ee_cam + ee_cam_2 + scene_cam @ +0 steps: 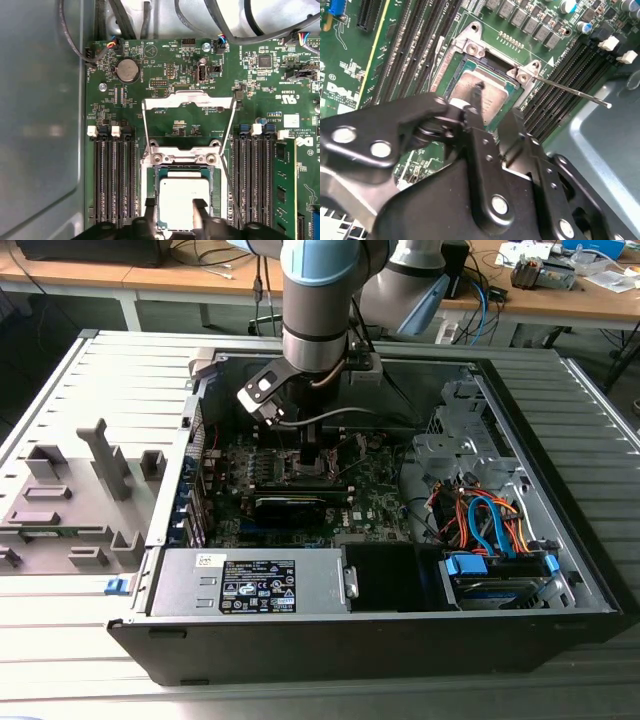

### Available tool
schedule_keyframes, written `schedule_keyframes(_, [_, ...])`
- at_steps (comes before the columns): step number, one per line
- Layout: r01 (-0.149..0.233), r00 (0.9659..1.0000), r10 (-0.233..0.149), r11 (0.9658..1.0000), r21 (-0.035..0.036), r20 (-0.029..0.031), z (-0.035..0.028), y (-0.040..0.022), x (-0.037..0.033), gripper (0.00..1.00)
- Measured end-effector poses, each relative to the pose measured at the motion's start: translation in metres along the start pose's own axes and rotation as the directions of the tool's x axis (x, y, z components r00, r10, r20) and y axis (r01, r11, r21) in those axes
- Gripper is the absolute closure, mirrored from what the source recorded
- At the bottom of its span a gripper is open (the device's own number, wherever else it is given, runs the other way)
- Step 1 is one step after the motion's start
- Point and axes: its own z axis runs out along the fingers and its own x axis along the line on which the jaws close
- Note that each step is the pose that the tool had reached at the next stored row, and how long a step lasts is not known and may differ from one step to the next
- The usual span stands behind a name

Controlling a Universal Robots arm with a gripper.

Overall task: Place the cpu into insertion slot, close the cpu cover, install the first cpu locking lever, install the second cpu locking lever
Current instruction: 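Place the cpu into insertion slot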

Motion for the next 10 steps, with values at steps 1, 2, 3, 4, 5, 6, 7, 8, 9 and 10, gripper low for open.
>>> schedule_keyframes(1, [0.0,1.0,0.0,1.0,0.0001,-0.0005,-0.0001,0.0,-0.0001,0.65])
schedule_keyframes(2, [0.0,1.0,0.0,1.0,0.0,-0.0008,-0.0001,0.0,0.0,0.71])
schedule_keyframes(3, [0.0,1.0,0.0,1.0,0.0,-0.001,-0.0001,0.0,-0.0001,0.77])
schedule_keyframes(4, [0.0,1.0,0.0,1.0,0.0,-0.0014,-0.0002,0.0,-0.0001,0.83])
schedule_keyframes(5, [0.0,1.0,0.0,1.0,0.0,-0.0016,-0.0002,0.0,-0.0001,0.89])
schedule_keyframes(6, [0.0,1.0,0.0,1.0,0.0,-0.0018,-0.0002,0.0,0.0,0.89])
schedule_keyframes(7, [0.0,1.0,0.0,1.0,0.0,-0.0018,-0.0003,0.0,-0.0001,0.89])
schedule_keyframes(8, [0.0,1.0,0.0,1.0,0.0002,-0.0017,-0.0003,0.0004,-0.0002,0.89])
schedule_keyframes(9, [0.0,1.0,0.0,1.0,0.0006,-0.0016,-0.0004,0.001,-0.0011,0.89])
schedule_keyframes(10, [0.0,1.0,0.0,1.0,0.0016,-0.0018,-0.0004,0.0027,-0.0021,0.89])
